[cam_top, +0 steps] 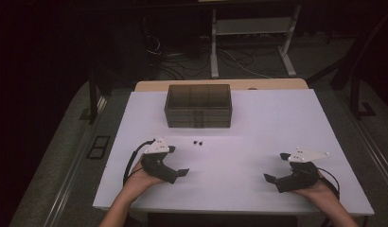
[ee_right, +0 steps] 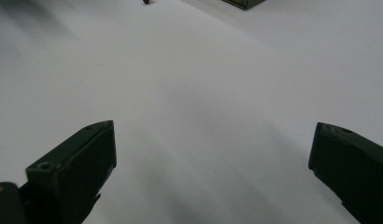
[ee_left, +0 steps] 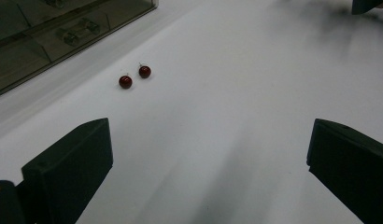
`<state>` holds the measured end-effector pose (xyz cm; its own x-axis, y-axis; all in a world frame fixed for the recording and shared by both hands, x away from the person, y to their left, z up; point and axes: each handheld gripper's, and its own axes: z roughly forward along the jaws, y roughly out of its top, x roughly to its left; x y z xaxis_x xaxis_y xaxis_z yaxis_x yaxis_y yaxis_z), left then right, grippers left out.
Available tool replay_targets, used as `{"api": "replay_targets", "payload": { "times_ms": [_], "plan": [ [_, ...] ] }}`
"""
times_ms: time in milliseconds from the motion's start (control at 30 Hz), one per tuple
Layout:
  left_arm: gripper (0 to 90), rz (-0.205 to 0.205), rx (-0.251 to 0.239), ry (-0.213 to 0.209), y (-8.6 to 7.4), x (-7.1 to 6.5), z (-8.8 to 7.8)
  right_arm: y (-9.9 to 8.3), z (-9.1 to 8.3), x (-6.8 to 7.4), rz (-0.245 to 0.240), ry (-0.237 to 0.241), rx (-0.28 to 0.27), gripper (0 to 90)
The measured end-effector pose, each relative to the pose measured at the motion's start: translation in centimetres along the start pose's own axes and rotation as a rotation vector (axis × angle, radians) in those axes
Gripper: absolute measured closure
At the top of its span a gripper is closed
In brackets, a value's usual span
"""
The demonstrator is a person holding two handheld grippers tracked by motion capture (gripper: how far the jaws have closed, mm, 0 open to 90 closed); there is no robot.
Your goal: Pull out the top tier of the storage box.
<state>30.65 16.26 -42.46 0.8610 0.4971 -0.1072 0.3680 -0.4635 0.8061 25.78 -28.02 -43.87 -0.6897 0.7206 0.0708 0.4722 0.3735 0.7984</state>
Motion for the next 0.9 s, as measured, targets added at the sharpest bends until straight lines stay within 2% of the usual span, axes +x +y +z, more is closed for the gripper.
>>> {"api": "replay_targets", "payload": {
  "times_ms": [300, 667, 900],
  "plan": [
    [0.0, -0.007, -0.013, 0.009, 0.6, 0.5, 0.1, 0.0, -0.2, -0.1, 0.008, 0.003, -0.023, 0.4],
    [0.0, 0.018, -0.015, 0.000, 1.8, 0.6, 0.3, 0.1, -0.4, -0.2, 0.033, -0.017, -0.052, 0.4],
    [0.0, 0.018, -0.011, -0.004, 2.3, 1.1, 0.8, 0.0, -0.2, -0.5, 0.045, -0.014, -0.029, 0.4]
  ]
}}
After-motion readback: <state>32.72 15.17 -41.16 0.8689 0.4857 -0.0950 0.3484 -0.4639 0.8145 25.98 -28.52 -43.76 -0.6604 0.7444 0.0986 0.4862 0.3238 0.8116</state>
